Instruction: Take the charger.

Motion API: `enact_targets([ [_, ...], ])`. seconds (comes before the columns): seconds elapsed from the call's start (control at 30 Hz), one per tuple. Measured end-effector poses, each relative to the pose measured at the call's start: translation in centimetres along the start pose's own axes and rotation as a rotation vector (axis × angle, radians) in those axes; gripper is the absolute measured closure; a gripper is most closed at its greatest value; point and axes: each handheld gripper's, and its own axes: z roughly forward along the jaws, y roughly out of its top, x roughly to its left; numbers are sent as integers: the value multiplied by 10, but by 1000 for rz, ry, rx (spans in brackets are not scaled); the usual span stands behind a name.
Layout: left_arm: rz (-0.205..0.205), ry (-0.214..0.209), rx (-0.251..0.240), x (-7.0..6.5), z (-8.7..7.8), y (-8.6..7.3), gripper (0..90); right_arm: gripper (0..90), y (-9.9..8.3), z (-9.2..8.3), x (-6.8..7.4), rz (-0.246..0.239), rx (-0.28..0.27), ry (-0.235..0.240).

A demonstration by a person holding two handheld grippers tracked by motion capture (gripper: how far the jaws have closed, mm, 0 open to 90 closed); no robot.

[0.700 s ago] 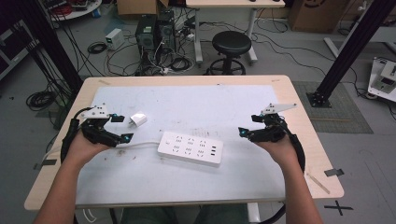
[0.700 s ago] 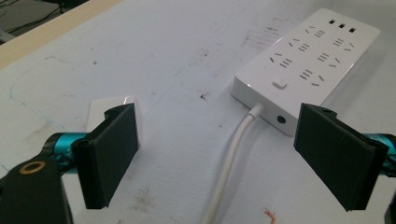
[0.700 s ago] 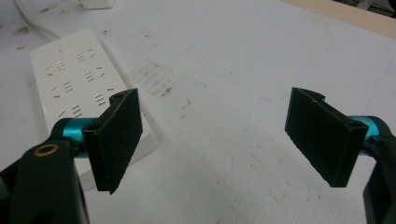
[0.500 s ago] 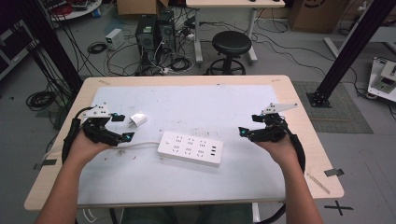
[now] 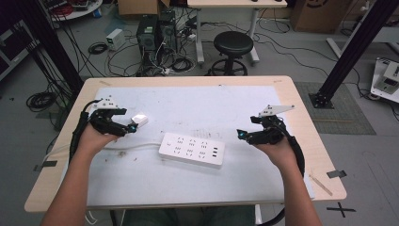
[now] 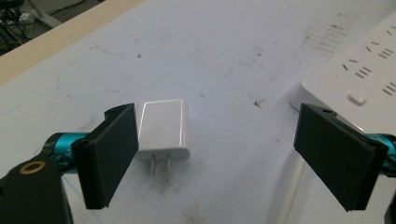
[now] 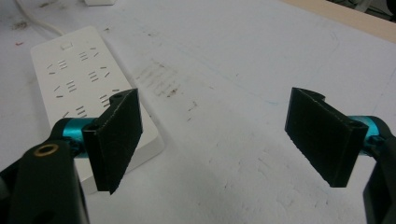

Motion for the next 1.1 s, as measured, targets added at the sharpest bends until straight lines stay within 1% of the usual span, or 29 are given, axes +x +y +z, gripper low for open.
enact_targets([
  [0.03,2,2,6,3,2,1,139,194,0,1,1,0,0,1],
  [0.07,-11,5,4,5,6,1,139,194,-1,1,1,-1,4,0],
  [0.1,-11,5,4,5,6,1,139,194,-1,1,1,-1,4,0],
  [0.13,0,19,38,10,11,2,139,194,-1,2,2,1,8,1],
  [0.17,-2,19,51,13,14,2,139,194,-1,3,3,-6,10,1],
  [0.2,-6,25,54,15,17,2,139,194,-1,3,3,-4,10,0],
  [0.27,-6,25,54,15,17,2,139,194,-1,3,3,-4,16,-2],
  [0.3,-17,26,62,21,25,3,139,194,-1,3,3,-4,16,-2],
  [0.33,-17,26,62,21,25,3,139,194,-1,3,3,-4,16,-2],
  [0.37,-13,16,69,23,31,3,139,194,-1,4,4,-3,20,-2],
  [0.4,-17,2,70,25,34,2,139,194,-1,5,4,3,20,-6],
  [0.43,-28,8,72,26,37,1,139,194,-2,6,4,1,24,-3],
  [0.47,-29,14,81,28,40,-1,139,194,-2,6,4,0,24,-3],
  [0.53,-45,13,94,31,45,-5,139,194,-2,7,4,5,25,-4],
  [0.57,-49,19,102,32,47,-7,139,194,-2,7,4,3,29,-5],
  [0.63,-65,9,110,33,50,-9,139,194,-2,8,4,2,28,-4],
  [0.67,-65,9,110,33,50,-9,139,194,-2,8,4,2,28,-4],
  [0.7,-66,15,125,34,53,-11,139,194,-1,9,5,3,30,-3],
  [0.77,-66,15,125,34,53,-11,139,194,-1,9,5,6,32,-6],
  [0.8,-66,3,134,36,56,-13,139,194,-1,9,5,6,32,-6],
  [0.87,-66,3,134,36,56,-13,139,194,-2,9,5,4,34,-6],
  [0.9,-59,4,142,35,62,-14,139,194,-2,9,5,4,34,-6],
  [0.93,-57,8,142,36,63,-15,139,194,-3,10,5,5,30,-6],
  [1.07,-63,15,141,35,65,-15,139,194,-3,10,5,9,31,-4],
  [1.1,-59,12,148,35,68,-16,139,194,-3,10,5,4,30,-3],
])
